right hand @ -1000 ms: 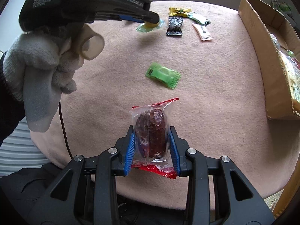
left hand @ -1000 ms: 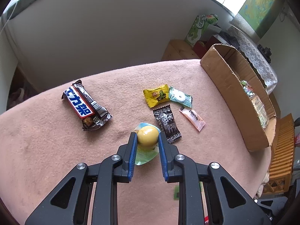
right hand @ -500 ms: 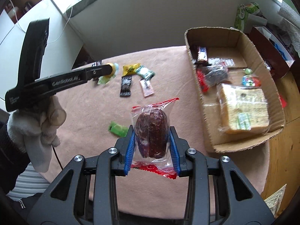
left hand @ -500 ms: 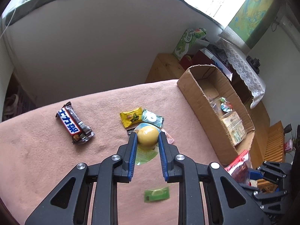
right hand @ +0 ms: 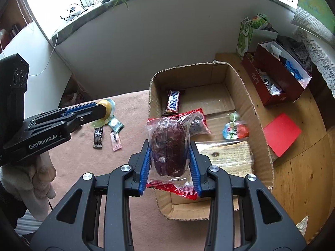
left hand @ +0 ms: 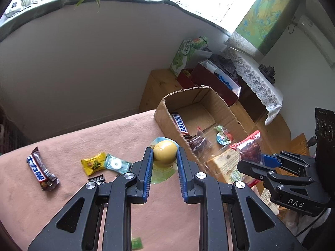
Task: Organize snacks
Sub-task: 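Carry the egg snack with the left gripper into the box while the right gripper carries the jerky bag there, then open both grippers over the box and withdraw them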
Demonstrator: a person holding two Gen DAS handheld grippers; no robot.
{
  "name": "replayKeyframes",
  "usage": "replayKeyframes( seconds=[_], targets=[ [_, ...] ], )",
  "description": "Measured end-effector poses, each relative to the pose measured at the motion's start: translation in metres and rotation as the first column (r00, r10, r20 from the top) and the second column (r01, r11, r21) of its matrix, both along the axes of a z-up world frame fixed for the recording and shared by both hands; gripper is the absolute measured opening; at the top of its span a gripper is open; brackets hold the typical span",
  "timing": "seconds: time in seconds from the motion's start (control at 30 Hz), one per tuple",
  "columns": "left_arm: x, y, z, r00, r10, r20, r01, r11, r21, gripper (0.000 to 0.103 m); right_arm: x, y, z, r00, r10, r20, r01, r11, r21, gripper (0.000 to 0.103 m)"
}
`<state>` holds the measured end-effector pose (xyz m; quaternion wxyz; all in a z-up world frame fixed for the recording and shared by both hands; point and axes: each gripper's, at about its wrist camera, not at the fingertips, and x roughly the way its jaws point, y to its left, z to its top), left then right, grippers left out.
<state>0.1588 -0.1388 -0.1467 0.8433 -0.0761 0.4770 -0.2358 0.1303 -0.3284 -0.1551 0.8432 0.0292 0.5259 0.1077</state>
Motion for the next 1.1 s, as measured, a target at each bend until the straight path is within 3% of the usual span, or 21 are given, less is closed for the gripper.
replayKeyframes(
  seconds=[0.6,1.03,1.1],
  targets=[
    [0.032,-0.073,-0.002,0.998,-0.031,0.059,0.03,1.0,0.008,0.021,0.054,-0.057,-0.02,0.999,-0.042,0.014,0.042,0.999,0.009,0.036],
    [0.053,-0.098,-0.019,0.998,-0.025,0.055,0.023,0.999,0.036,0.021,0.082,-0.078,-0.044,1.0,-0.027,0.006,0.027,1.0,0.015,0.036],
    [0.055,-0.101,-0.022,0.998,-0.031,0.048,0.029,0.999,0.037,0.022,0.083,-0.077,-0.046,1.0,-0.022,0.006,0.022,1.0,0.011,0.044]
  ],
)
